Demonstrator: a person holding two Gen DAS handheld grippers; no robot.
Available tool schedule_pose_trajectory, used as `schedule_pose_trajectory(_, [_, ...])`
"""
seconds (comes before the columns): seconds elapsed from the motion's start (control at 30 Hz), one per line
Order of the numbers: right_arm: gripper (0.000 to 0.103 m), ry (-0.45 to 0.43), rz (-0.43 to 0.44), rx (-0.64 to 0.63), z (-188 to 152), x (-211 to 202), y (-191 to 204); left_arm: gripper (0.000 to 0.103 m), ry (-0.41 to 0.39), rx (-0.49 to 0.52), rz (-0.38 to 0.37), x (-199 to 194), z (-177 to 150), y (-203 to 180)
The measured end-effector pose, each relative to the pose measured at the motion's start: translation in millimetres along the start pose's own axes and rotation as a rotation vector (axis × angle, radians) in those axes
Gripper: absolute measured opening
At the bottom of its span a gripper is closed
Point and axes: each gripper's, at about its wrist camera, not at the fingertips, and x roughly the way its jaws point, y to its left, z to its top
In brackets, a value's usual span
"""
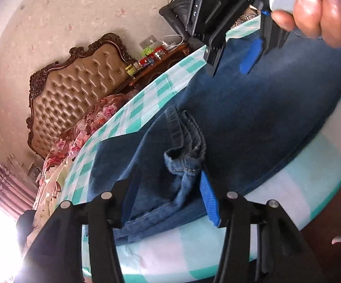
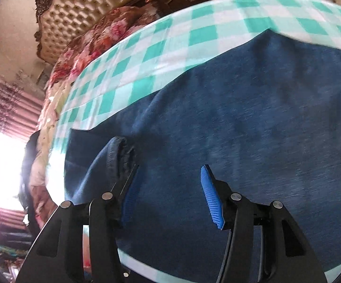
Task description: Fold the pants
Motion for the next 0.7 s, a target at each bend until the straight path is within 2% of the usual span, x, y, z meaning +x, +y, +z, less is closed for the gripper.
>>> schedule_pose_trajectory(0.13, [0.051,0.057,0.049,-0.019,-7,14,15,0.049,-0.001,0.064,-0.088,9,2,-3])
schedule_pose_trajectory(0.2, [0.052,0.074,0.056,-0.025,-9,18,21,0.049,0.032,0.002,-0.205,18,5,2])
schedule_pose_trajectory(0.23, [0.052,0.084,0.064,-0.024,-11,19,22,0.049,0.032,-0.027,-0.225,22,7,5])
schedule_pose_trajectory(0.27, [0.052,0.097,0.073,-0.02,-12,21,23,0.046,0.041,-0.072,-0.282,26,8,12])
schedule_pose_trajectory(0.3, [0.052,0.108,0.079,-0.014,-13,22,23,0.03,0.048,-0.124,-0.354,29,8,19])
schedule_pose_trajectory(0.33, [0.052,0.113,0.082,-0.011,-13,23,23,0.028,0.04,-0.169,-0.399,30,8,26])
schedule_pose_trajectory(0.37, [0.052,0.121,0.085,-0.009,-13,24,24,0.027,0.018,-0.185,-0.395,27,7,30])
schedule_pose_trajectory(0.47, [0.052,0.146,0.094,0.008,-12,32,23,0.029,0.014,-0.123,-0.387,24,0,21])
schedule_pose_trajectory(0.6, [0.053,0.162,0.096,0.028,-8,39,25,0.032,0.013,-0.162,-0.392,30,-7,26])
schedule_pose_trajectory(0.7, [0.053,0.164,0.099,0.035,-6,39,27,0.033,0.002,-0.08,-0.339,25,-1,15])
